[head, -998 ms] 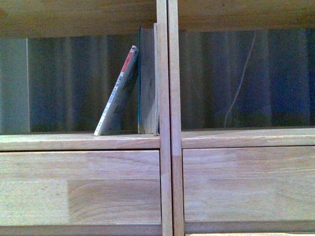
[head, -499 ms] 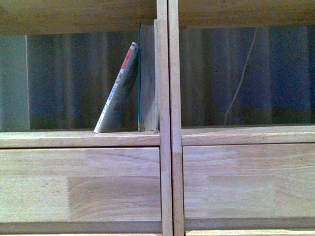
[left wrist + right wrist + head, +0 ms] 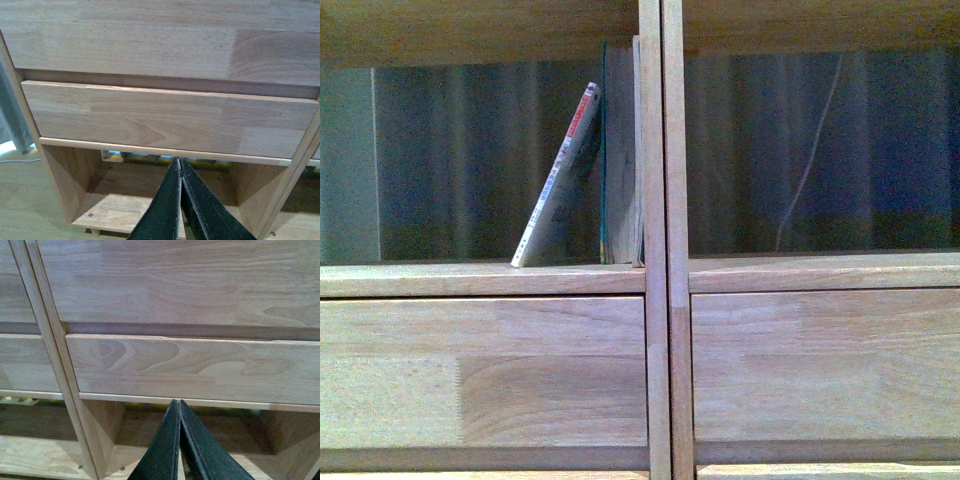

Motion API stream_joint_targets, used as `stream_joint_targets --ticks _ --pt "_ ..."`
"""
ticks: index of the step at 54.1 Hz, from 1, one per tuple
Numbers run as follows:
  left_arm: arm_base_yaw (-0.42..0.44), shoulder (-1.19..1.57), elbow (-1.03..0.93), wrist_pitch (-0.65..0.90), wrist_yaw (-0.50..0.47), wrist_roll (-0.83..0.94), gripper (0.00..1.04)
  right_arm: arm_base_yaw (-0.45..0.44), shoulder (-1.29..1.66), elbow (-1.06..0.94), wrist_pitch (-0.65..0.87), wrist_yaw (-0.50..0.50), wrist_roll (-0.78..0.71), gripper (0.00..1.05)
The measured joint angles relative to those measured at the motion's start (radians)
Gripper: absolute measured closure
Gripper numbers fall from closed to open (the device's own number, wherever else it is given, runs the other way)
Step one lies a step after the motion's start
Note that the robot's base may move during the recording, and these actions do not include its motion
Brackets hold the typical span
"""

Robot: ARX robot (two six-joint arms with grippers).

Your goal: Organize books on shelf

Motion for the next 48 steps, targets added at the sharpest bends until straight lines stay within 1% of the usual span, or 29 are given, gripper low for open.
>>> stream_joint_targets --ticks 13,16,18,21,23,28,29,33,39,40,42,45,48 --pt "0.000 0.000 0.000 0.000 0.000 0.000 1.02 0.000 -0.001 0.000 0.000 -0.001 0.000 1.02" --pt "0.000 0.000 0.000 0.000 0.000 0.000 0.94 0.000 -0.001 0.000 0.000 -0.001 -0.001 0.99" --pt "0.000 0.000 0.000 0.000 0.000 0.000 0.87 0.000 -0.001 0.000 0.000 -0.001 0.000 0.93" --pt "0.000 0.000 0.000 0.000 0.000 0.000 0.73 0.000 -0.001 0.000 0.000 -0.001 0.000 0.79" --pt "0.000 0.000 0.000 0.000 0.000 0.000 0.68 0.000 -0.001 0.000 0.000 -0.001 0.000 0.74" --pt "0.000 0.000 0.000 0.000 0.000 0.000 0.50 0.000 -0.001 0.000 0.000 -0.001 0.000 0.56" --pt "0.000 0.000 0.000 0.000 0.000 0.000 0.45 0.000 -0.001 0.000 0.000 -0.001 0.000 0.51" --pt "0.000 0.000 0.000 0.000 0.000 0.000 0.34 0.000 -0.001 0.000 0.000 -0.001 0.000 0.41" --pt "0.000 0.000 0.000 0.000 0.000 0.000 0.15 0.000 -0.001 0.000 0.000 -0.001 0.000 0.22" --pt "0.000 0.000 0.000 0.000 0.000 0.000 0.13 0.000 -0.001 0.000 0.000 -0.001 0.000 0.21" --pt "0.000 0.000 0.000 0.000 0.000 0.000 0.07 0.000 -0.001 0.000 0.000 -0.001 0.000 0.14" --pt "0.000 0.000 0.000 0.000 0.000 0.002 0.07 0.000 -0.001 0.000 0.000 -0.001 0.000 0.07" --pt "0.000 0.000 0.000 0.000 0.000 0.002 0.08 0.000 -0.001 0.000 0.000 -0.001 0.000 0.07"
